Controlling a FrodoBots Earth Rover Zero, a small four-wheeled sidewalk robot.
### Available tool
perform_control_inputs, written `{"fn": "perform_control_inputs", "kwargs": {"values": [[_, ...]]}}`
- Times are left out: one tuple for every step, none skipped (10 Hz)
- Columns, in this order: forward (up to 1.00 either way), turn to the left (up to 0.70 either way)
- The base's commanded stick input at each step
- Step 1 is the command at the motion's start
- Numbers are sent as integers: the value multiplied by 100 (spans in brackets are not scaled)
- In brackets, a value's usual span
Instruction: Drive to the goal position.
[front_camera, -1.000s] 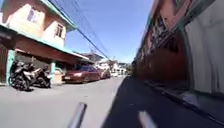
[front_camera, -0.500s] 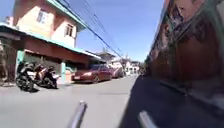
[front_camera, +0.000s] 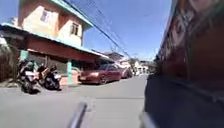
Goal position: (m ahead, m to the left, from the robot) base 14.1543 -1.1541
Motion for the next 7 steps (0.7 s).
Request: {"fn": "perform_control_inputs", "kwargs": {"values": [[100,-40],[100,-40],[100,-40],[100,-40],[100,-40],[100,-40],[100,5]]}}
